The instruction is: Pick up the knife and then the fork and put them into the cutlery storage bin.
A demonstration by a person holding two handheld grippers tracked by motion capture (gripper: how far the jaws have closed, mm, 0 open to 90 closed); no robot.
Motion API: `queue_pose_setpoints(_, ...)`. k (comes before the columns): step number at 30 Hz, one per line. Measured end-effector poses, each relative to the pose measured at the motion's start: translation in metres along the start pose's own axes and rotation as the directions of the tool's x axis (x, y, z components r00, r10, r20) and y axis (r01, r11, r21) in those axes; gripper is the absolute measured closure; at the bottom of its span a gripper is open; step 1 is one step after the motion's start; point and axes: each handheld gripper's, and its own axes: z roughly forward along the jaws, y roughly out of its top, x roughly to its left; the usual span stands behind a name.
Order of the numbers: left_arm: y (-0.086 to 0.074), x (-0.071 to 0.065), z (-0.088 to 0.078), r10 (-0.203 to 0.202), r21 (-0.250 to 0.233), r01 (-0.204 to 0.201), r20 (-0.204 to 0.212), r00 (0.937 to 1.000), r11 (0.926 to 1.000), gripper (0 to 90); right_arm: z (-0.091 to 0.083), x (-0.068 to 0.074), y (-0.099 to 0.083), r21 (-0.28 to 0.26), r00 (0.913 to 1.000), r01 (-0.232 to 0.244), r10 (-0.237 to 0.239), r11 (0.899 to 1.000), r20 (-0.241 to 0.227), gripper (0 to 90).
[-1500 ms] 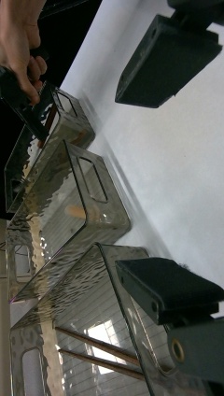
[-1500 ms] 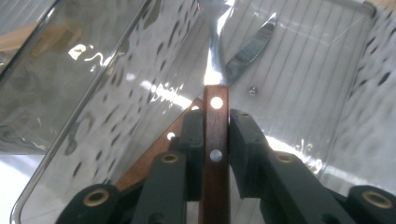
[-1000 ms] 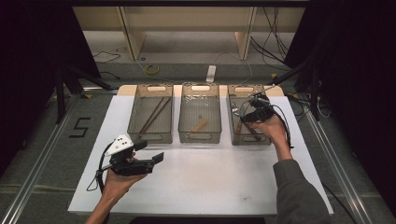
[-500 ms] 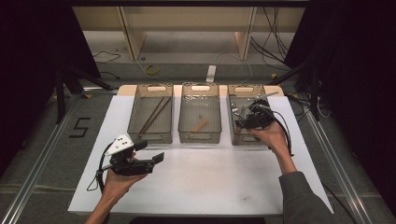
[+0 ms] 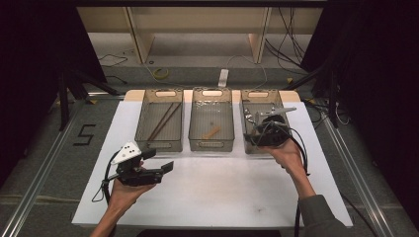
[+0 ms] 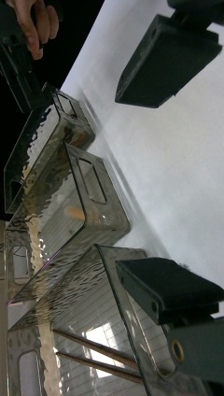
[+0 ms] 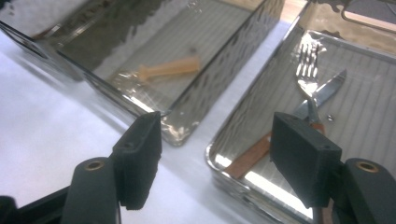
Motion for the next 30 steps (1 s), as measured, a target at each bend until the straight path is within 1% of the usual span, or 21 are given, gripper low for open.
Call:
queue_pose_setpoints(3, 0.000, 0.000, 0.000, 0.002, 0.001, -0.002, 0.002, 1.0000, 1.0000, 15.7, -0.003, 0.006, -0.004, -0.023, 0.9999, 0.006, -0.006, 1.000, -0.009, 33.6)
queue_pose_setpoints(7, 0.000, -0.001, 0.000, 0.004, 0.006, -0.004, 0.004, 1.0000, 1.0000, 15.6, -0.007, 0.015, -0.011, -0.048, 0.9988, 0.021, -0.023, 0.999, -0.043, 33.0)
queue_pose_setpoints(10, 0.000, 0.000, 0.000, 0.000, 0.001, 0.000, 0.003, 1.0000, 1.0000, 15.6, -0.009, 0.020, -0.016, -0.067, 0.9970, 0.020, -0.025, 0.998, -0.073, 32.1)
queue_pose_setpoints(16, 0.000, -0.001, 0.001, -0.003, 0.008, 0.003, 0.008, 1.0000, 1.0000, 15.6, -0.013, 0.030, -0.025, -0.102, 0.9925, 0.021, -0.033, 0.995, -0.118, 31.4)
queue_pose_setpoints(18, 0.000, -0.001, 0.001, -0.001, 0.012, 0.001, 0.009, 1.0000, 0.9999, 15.6, -0.014, 0.033, -0.029, -0.107, 0.9917, 0.034, -0.047, 0.994, -0.120, 30.8)
queue_pose_setpoints(24, -0.001, 0.000, 0.000, -0.001, 0.015, 0.001, 0.013, 0.9999, 0.9999, 15.6, -0.018, 0.040, -0.039, -0.138, 0.9885, 0.042, -0.061, 0.989, -0.138, 29.4)
queue_pose_setpoints(25, -0.001, 0.000, 0.000, -0.003, 0.014, 0.002, 0.014, 0.9999, 0.9999, 15.6, -0.019, 0.041, -0.040, -0.142, 0.9889, 0.041, -0.061, 0.989, -0.135, 29.2)
queue_pose_setpoints(30, -0.001, 0.000, 0.000, -0.002, 0.017, 0.002, 0.016, 0.9999, 0.9999, 15.6, -0.023, 0.043, -0.047, -0.163, 0.9865, 0.038, -0.063, 0.986, -0.151, 28.7)
